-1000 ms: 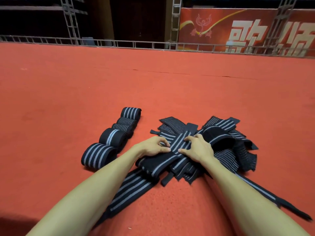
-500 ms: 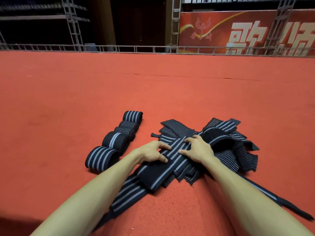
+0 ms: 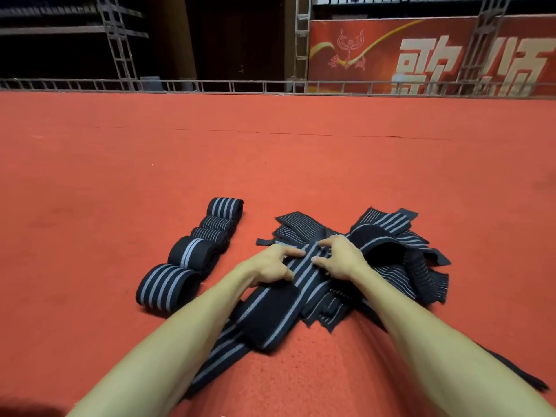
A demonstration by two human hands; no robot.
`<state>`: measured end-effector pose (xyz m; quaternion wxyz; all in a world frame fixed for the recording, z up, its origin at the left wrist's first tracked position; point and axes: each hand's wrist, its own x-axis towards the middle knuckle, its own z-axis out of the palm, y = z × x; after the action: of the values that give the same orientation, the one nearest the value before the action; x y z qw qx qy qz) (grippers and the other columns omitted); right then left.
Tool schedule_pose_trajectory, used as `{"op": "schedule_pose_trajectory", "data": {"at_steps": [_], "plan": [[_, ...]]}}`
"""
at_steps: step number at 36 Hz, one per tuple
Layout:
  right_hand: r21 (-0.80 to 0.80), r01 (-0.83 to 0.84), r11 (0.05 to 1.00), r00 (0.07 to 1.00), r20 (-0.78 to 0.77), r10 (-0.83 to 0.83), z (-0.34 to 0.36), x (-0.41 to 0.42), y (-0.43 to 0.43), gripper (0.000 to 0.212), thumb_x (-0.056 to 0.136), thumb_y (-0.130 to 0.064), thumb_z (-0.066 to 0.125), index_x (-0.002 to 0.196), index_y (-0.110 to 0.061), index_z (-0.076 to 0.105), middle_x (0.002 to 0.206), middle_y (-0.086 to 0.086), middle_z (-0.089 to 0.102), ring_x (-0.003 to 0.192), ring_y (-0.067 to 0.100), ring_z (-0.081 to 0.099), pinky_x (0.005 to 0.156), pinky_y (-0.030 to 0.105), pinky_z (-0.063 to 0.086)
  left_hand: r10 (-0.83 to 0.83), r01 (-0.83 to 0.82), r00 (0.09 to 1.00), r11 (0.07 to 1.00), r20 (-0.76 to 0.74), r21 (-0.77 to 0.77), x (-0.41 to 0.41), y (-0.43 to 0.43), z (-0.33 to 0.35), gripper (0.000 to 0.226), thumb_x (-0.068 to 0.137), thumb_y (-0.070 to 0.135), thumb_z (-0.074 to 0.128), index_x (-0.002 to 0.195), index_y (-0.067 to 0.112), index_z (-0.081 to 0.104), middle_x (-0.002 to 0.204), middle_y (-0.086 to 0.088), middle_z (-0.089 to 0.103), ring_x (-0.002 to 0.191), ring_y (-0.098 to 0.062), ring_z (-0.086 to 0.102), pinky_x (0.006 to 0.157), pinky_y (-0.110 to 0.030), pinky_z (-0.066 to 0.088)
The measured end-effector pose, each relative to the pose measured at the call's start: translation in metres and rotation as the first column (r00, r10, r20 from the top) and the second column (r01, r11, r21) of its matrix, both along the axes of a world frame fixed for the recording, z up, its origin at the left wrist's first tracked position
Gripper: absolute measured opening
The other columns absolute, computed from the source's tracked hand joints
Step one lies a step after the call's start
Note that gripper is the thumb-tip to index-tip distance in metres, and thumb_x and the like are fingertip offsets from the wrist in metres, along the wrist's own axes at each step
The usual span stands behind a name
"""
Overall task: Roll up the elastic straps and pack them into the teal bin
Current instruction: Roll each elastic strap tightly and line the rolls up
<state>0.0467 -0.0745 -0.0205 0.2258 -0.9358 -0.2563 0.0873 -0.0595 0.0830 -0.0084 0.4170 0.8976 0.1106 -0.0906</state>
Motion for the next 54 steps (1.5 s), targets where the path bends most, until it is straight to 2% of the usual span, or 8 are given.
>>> {"op": "schedule_pose_trajectory", "data": {"at_steps": [5, 16, 23, 35, 39, 42, 50, 54], "plan": [[0.113, 0.014, 0.994, 0.999, -0.032, -0.01, -0.003, 0.001, 0.001, 0.048, 0.083, -0.04, 0.074, 0.126, -0.018, 0.066, 0.126, 0.004, 0.063, 0.11, 0.019, 0.062, 0.098, 0.033, 0.048, -0.01, 0.012, 1.0, 0.995, 0.016, -0.095, -0.01, -0.005, 0.013, 0.076, 0.082, -0.01, 0.055, 0.146, 0.029, 0.044, 0.11, -0.001, 0.068, 0.083, -0.013, 0.066, 0.067, -0.025, 0.055], [0.444, 0.217, 0.869, 0.911, -0.413, -0.017, -0.004, -0.012, -0.002, 0.033, 0.094, -0.017, 0.066, 0.124, -0.006, 0.057, 0.081, 0.005, 0.063, 0.047, 0.016, 0.051, 0.046, 0.027, 0.039, -0.012, 0.013, 1.0, 0.993, 0.009, -0.121, -0.033, -0.004, 0.023, 0.082, 0.073, -0.002, 0.053, 0.141, 0.044, 0.047, 0.132, -0.014, 0.062, 0.115, -0.036, 0.062, 0.094, -0.051, 0.052], [0.496, 0.214, 0.842, 0.919, -0.394, -0.001, -0.014, -0.001, 0.004, 0.023, 0.093, -0.018, 0.066, 0.114, -0.015, 0.057, 0.106, 0.003, 0.057, 0.042, 0.012, 0.05, 0.037, 0.021, 0.035, -0.004, 0.007, 1.0, 0.985, 0.018, -0.17, -0.026, 0.008, 0.014, 0.083, 0.078, -0.015, 0.048, 0.144, 0.035, 0.047, 0.137, 0.002, 0.055, 0.122, -0.026, 0.058, 0.102, -0.046, 0.049], [0.563, 0.237, 0.791, 0.96, -0.262, -0.101, -0.019, 0.002, 0.011, 0.022, 0.089, -0.013, 0.071, 0.11, -0.012, 0.074, 0.101, 0.0, 0.072, 0.089, 0.013, 0.068, 0.085, 0.03, 0.058, -0.009, 0.006, 0.998, 0.998, 0.055, 0.059, -0.008, 0.014, -0.005, 0.069, 0.081, -0.001, 0.062, 0.142, 0.029, 0.049, 0.141, 0.001, 0.043, 0.108, -0.01, 0.052, 0.079, -0.011, 0.043], [0.594, 0.189, 0.782, 0.976, -0.201, -0.083, 0.005, -0.01, 0.008, 0.022, 0.09, -0.013, 0.07, 0.112, -0.013, 0.073, 0.106, -0.004, 0.069, 0.101, 0.01, 0.063, 0.066, 0.009, 0.051, 0.081, -0.164, 0.952, 0.949, 0.295, 0.271, -0.009, 0.005, -0.004, 0.037, 0.086, 0.016, 0.066, 0.122, 0.023, 0.062, 0.138, -0.003, 0.033, 0.127, -0.022, 0.038, 0.111, -0.029, 0.031], [0.623, 0.159, 0.766, 0.983, -0.174, -0.062, 0.024, -0.021, 0.004, 0.022, 0.088, -0.015, 0.072, 0.11, -0.014, 0.075, 0.104, -0.003, 0.073, 0.098, 0.009, 0.065, 0.094, 0.027, 0.051, 0.102, -0.198, 0.89, 0.964, 0.444, 0.177, -0.013, -0.01, 0.015, 0.024, 0.091, 0.016, 0.065, 0.115, 0.02, 0.065, 0.122, 0.002, 0.043, 0.116, -0.017, 0.048, 0.107, -0.029, 0.038], [0.727, 0.084, 0.682, 0.994, -0.114, -0.001, 0.072, -0.055, -0.015, 0.021, 0.09, -0.004, 0.064, 0.107, -0.013, 0.075, 0.096, -0.008, 0.068, 0.085, -0.001, 0.061, 0.066, 0.005, 0.045, 0.212, -0.144, 0.825, 0.975, 0.524, -0.167, -0.025, -0.052, 0.063, 0.032, 0.095, 0.011, 0.06, 0.127, 0.012, 0.055, 0.126, 0.001, 0.056, 0.093, -0.007, 0.058, 0.076, -0.004, 0.044], [0.773, 0.083, 0.629, 0.986, -0.154, 0.058, 0.097, -0.072, -0.024, 0.031, 0.09, 0.003, 0.058, 0.103, -0.019, 0.076, 0.108, 0.003, 0.073, 0.096, 0.014, 0.069, 0.086, 0.035, 0.059, 0.231, -0.101, 0.811, 0.96, 0.538, -0.26, -0.039, -0.067, 0.086, 0.042, 0.088, -0.006, 0.049, 0.125, 0.014, 0.049, 0.121, 0.009, 0.055, 0.093, 0.002, 0.056, 0.08, -0.01, 0.046]]}}
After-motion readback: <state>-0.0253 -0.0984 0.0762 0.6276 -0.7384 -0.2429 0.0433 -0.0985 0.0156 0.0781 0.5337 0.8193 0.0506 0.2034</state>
